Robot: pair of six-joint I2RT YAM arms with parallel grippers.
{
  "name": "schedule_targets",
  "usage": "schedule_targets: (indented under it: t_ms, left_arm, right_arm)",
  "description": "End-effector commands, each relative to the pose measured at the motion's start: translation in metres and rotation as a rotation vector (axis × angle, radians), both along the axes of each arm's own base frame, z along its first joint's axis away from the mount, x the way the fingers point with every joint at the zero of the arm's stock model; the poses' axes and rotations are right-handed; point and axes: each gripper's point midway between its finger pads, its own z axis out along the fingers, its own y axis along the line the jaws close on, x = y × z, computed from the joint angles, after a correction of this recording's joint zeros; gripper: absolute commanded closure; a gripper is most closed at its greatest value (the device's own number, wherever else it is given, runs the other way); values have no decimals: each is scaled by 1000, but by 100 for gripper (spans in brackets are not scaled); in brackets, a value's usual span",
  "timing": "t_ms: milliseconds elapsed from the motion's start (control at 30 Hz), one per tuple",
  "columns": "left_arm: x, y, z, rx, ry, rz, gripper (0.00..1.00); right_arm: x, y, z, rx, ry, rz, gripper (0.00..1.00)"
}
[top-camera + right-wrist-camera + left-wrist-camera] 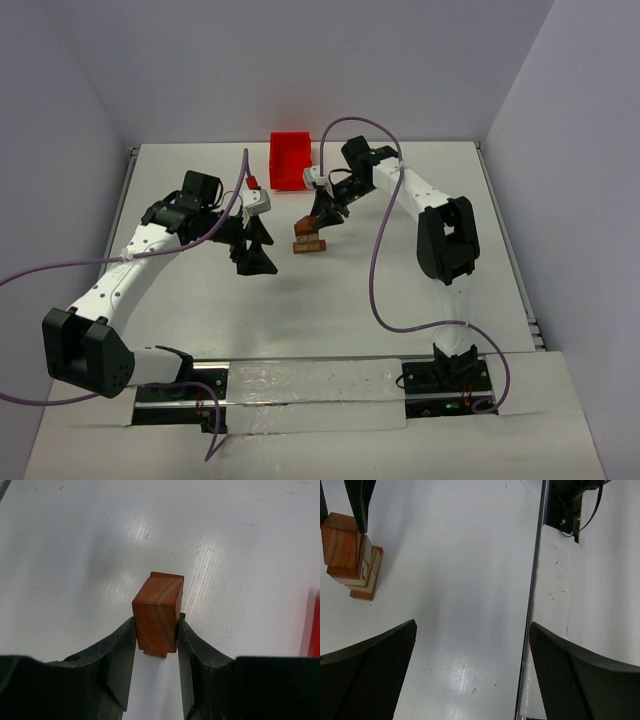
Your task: Build the wood block tower
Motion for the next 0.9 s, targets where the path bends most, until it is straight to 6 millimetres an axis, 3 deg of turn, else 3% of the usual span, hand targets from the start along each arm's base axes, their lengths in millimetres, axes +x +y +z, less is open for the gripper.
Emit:
schedule_targets:
  t_ms: [0,500,600,700,867]
  left_arm:
    - [8,-6,16,-31,-52,-8,1]
    - [8,-8,16,-29,-49,-12,1]
    - [8,-8,16,-29,-49,-13,1]
    - [8,-8,15,-29,-48,-13,1]
    - [11,-9,17,-28,-46,0,1]
  right_arm:
    - [6,12,12,42,-31,16,77]
    - [8,14,9,39,-29,13,69]
    - [8,15,9,38,-28,13,60]
    - [8,14,8,36,-24,11,42]
    - [7,14,12,39,-26,9,36]
